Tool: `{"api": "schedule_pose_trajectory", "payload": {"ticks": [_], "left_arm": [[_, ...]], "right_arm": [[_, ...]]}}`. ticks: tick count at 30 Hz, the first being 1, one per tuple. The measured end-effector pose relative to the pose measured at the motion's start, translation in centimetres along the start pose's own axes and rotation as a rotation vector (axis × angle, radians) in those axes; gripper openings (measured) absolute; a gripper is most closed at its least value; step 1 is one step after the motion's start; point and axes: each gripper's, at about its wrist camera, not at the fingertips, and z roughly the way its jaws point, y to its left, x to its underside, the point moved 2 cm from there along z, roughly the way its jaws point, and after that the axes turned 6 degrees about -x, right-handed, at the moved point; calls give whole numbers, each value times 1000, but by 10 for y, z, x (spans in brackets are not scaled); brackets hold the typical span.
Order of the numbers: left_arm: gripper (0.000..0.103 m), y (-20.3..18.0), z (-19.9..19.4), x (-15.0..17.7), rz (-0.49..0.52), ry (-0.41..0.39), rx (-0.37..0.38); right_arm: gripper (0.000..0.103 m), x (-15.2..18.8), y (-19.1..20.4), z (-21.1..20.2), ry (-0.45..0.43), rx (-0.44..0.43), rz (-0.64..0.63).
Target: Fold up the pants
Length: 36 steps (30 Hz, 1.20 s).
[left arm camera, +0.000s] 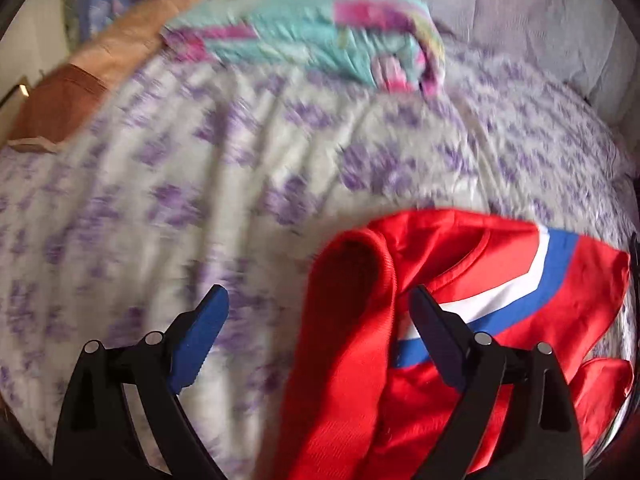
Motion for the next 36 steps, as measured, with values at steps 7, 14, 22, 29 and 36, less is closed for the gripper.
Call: {"api": "schedule_pose_trajectory", "payload": {"ticks": [7, 14, 22, 29, 36], "left_arm": [[77, -29, 29, -12, 23, 101, 21], [42, -14, -9, -26, -146, -48, 68], [44, -3, 23, -51, -222, -80, -54], [74, 3, 30, -52, -220, -18, -32], [87, 22, -36, -25, -226, -96, 6]], "right_arm": [[61, -3, 25, 27, 80, 45, -68], [11, -5, 17, 21, 84, -59, -15], [61, -18, 36, 45, 80, -1, -48], [78, -14, 10, 13, -72, 33, 6], [83, -13, -8, -4, -171, -234, 130]]}}
